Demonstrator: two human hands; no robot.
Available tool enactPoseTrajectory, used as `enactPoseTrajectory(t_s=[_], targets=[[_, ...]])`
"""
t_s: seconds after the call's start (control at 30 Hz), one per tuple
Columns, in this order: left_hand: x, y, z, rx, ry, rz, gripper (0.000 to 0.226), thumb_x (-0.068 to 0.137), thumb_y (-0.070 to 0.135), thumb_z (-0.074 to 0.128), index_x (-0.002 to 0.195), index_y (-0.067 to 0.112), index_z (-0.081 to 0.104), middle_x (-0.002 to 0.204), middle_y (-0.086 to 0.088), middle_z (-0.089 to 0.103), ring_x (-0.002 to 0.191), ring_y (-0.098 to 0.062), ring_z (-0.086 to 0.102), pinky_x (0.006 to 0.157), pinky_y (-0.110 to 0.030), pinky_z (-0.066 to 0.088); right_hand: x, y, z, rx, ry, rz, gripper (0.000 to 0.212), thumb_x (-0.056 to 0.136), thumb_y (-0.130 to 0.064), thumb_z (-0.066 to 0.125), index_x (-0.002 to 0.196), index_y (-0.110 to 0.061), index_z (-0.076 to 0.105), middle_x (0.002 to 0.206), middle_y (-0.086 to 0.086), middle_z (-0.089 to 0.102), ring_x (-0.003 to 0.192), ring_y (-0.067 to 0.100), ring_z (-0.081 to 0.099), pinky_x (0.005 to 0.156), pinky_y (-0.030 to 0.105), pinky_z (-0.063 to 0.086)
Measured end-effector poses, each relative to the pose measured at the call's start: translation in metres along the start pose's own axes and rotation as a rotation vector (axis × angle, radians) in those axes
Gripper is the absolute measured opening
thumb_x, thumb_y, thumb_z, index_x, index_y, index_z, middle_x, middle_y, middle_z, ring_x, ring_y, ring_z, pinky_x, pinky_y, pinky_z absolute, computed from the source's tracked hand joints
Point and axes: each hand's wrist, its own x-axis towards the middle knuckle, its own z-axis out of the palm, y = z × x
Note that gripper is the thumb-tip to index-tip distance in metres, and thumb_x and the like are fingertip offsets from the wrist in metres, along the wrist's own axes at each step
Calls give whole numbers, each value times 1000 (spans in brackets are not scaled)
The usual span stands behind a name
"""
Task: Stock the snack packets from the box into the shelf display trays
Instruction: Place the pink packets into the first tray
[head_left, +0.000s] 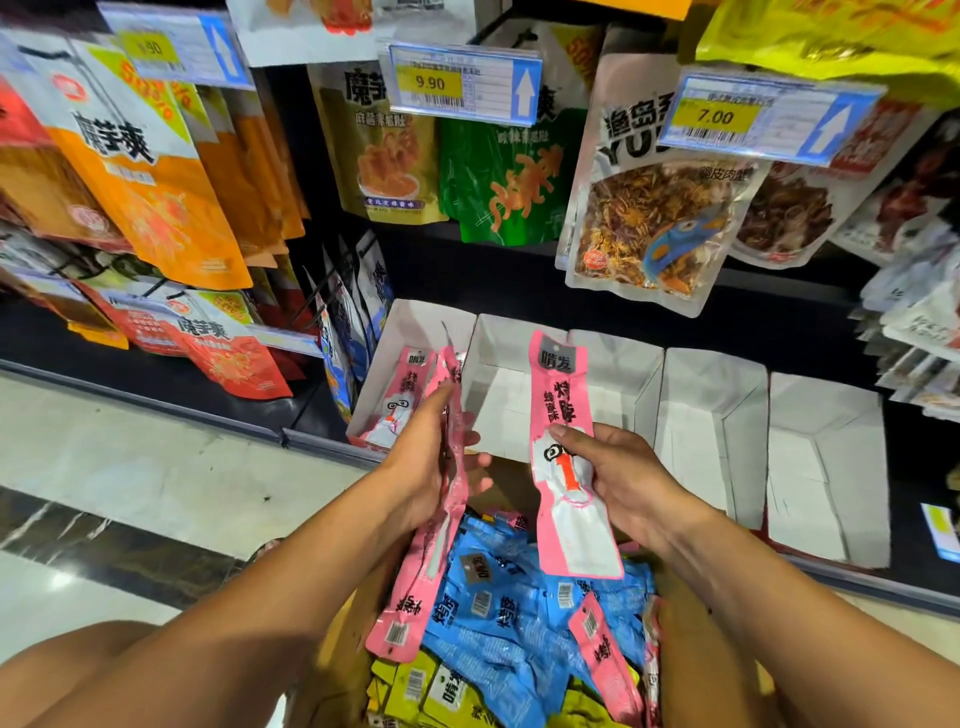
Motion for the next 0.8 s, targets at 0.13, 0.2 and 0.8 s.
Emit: enactPoseTrajectory(t_s=[0.13, 0.2, 0.8], targets=[[0, 1, -2, 146, -32, 54, 40, 87, 61, 70, 109, 28, 67, 112, -4, 70, 57, -15, 57, 59, -29, 50, 2, 1, -1, 42, -14, -17, 26, 87, -11, 73, 111, -1, 71, 104, 21, 74, 82, 29, 74, 69, 37, 60], [3, -3, -4, 233, -11, 98, 48, 82, 61, 76, 112, 26, 64, 114, -4, 74, 72, -16, 64, 81, -35, 57, 4, 2, 0, 56, -18, -26, 27, 87, -10, 73, 112, -1, 71, 106, 20, 74, 85, 28, 74, 72, 37, 61], [-9, 43, -62, 508, 201, 441, 20, 97, 4, 58, 111, 17, 66, 104, -3, 76, 95, -20, 73, 80, -30, 58, 60, -10, 43, -70, 82, -12, 18, 93, 0, 64, 110, -1, 71, 105, 17, 75, 84, 23, 73, 68, 30, 63]])
